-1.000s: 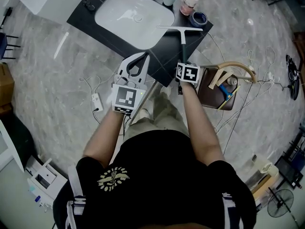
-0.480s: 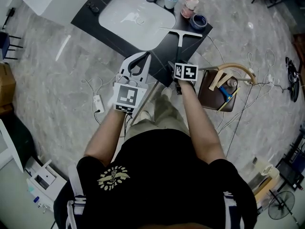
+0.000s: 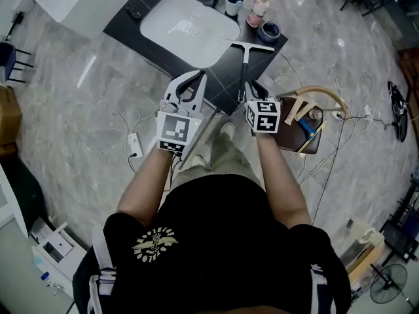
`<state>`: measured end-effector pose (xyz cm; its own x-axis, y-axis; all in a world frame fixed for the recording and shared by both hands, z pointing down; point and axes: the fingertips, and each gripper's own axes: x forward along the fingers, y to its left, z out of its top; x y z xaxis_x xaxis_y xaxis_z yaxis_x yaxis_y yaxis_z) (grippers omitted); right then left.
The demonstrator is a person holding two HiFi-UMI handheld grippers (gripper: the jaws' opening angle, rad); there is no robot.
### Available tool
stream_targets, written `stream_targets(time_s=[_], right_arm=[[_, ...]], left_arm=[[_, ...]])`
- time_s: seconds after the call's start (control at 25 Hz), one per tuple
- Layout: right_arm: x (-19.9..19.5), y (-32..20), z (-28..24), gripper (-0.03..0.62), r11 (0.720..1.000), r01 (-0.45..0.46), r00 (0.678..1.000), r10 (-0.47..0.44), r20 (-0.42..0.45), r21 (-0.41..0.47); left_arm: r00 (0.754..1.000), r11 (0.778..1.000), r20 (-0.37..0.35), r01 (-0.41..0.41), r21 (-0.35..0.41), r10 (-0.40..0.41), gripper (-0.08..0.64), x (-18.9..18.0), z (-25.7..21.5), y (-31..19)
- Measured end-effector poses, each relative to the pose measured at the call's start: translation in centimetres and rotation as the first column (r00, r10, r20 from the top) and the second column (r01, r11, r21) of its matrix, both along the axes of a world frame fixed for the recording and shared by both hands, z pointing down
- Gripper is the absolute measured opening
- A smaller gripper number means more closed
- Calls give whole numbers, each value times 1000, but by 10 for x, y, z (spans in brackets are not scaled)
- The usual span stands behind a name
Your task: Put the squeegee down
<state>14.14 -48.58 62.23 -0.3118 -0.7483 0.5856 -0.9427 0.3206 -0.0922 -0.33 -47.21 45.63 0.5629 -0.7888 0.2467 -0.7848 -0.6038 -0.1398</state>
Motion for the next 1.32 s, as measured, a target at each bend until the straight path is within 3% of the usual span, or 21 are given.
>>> stream_targets(time_s=[0.08, 0.2, 0.48, 0.72, 1.32], right_arm=[[-2, 6, -31, 35, 995, 11, 1000, -12, 13, 100], [-3, 19, -75, 29, 977, 28, 999, -35, 28, 214], [1, 51, -136, 28, 938, 37, 999, -27, -33, 344], [2, 82, -160, 28, 925, 36, 999, -24, -36, 379], [-29, 134, -166, 28, 933, 43, 999, -36, -26, 357]], left_arm=[[1000, 1000, 6, -3, 6, 3, 23, 1, -4, 5], [1000, 1000, 16, -10, 16, 10, 23, -1, -10, 12], [1000, 1000, 4, 12, 29, -12, 23, -11, -16, 32], [1000, 999, 3, 12, 45, -12, 23, -17, -23, 57], [1000, 995, -2, -29, 94, 30, 23, -33, -45, 106]])
